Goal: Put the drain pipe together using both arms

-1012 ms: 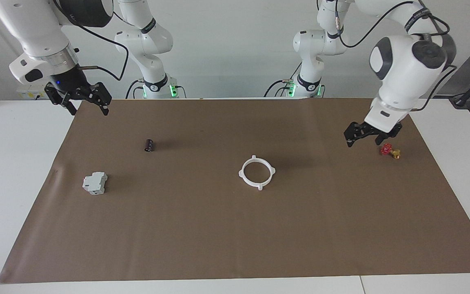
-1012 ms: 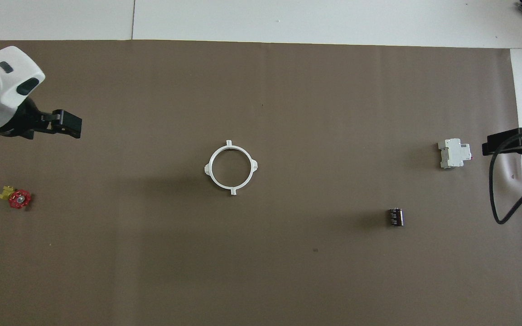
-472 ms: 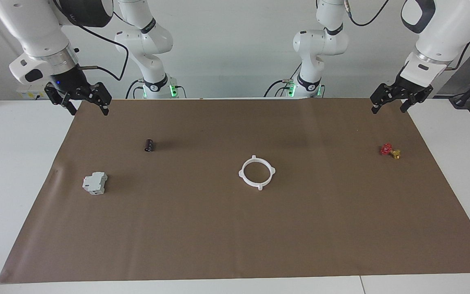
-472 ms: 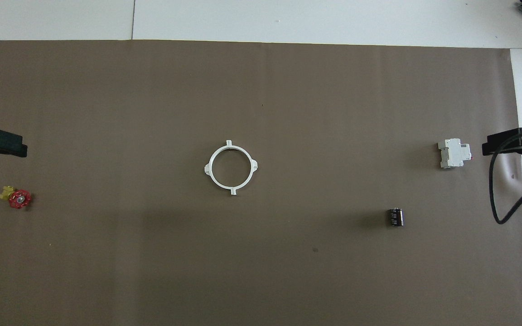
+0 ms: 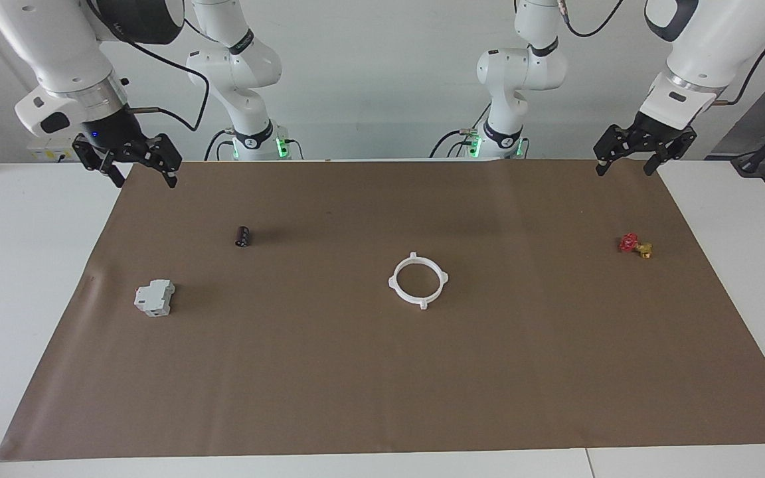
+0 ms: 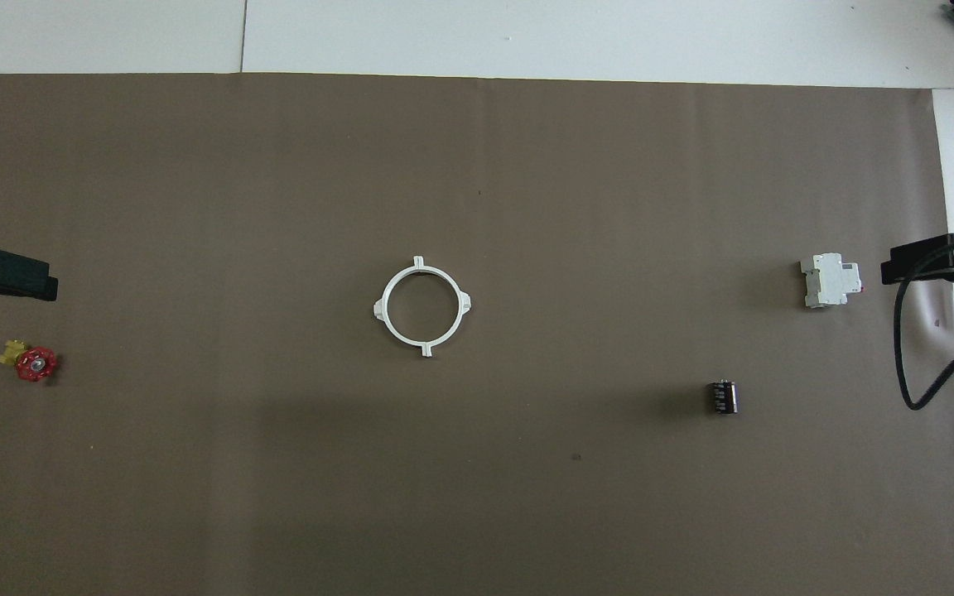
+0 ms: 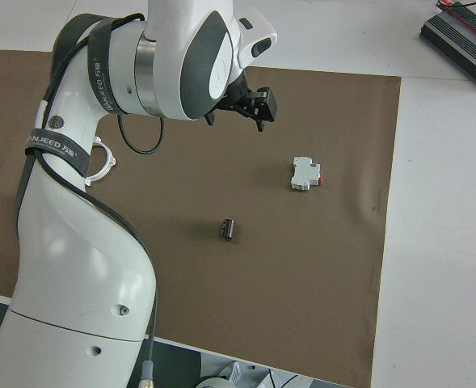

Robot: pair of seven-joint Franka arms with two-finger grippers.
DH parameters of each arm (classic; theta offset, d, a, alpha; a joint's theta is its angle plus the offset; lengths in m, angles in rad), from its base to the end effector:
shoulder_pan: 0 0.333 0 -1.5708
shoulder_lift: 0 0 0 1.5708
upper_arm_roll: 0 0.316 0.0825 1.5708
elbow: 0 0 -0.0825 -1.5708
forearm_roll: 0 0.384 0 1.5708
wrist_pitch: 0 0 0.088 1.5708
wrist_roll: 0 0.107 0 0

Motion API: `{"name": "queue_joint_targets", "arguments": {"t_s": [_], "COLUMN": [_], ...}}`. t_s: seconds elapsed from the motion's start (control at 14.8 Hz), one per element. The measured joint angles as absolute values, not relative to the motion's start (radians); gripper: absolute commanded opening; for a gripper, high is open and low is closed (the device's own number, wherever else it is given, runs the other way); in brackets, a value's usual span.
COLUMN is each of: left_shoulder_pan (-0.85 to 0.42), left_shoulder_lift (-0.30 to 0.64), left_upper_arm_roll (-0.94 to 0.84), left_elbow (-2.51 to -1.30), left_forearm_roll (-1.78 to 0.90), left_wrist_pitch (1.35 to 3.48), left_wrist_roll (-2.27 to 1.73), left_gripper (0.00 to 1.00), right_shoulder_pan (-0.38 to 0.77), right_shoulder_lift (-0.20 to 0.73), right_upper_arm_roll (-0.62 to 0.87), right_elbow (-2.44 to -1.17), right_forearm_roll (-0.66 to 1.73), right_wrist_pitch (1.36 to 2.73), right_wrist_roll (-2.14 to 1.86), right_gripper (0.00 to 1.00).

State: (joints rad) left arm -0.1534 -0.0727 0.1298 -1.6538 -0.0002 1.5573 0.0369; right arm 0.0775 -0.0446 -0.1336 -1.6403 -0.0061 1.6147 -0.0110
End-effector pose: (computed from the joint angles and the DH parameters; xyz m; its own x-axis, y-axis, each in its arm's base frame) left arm 0.5297 -0.0100 0.6233 0.9978 -0.0610 -0.0240 -0.0608 -0.9981 0.0105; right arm 0.5434 -0.0328 0.6197 0.9988 -0.0448 0.0186 -0.0448 -0.9990 0.0004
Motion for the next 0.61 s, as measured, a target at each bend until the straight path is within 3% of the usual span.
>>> {"name": "queue_joint_targets", "arguments": {"t_s": [0.61], "left_shoulder_pan": [-0.153], "left_shoulder_lift": [-0.093], "left_upper_arm_roll": [0.136], "left_elbow": [-1.640], "left_forearm_roll": [0.000], "left_wrist_pitch": [1.500], "left_wrist_roll": [0.035], "left_gripper": [1.00], "right_shoulder_pan": [0.078], "right_shoulder_lift": [-0.045], "right_upper_arm_roll": [-0.134], "right_elbow": [-1.640], "right_forearm_roll": [-0.006], "right_wrist_pitch": [1.615], "right_wrist_roll": [-0.011], "right_gripper": [1.00]}}
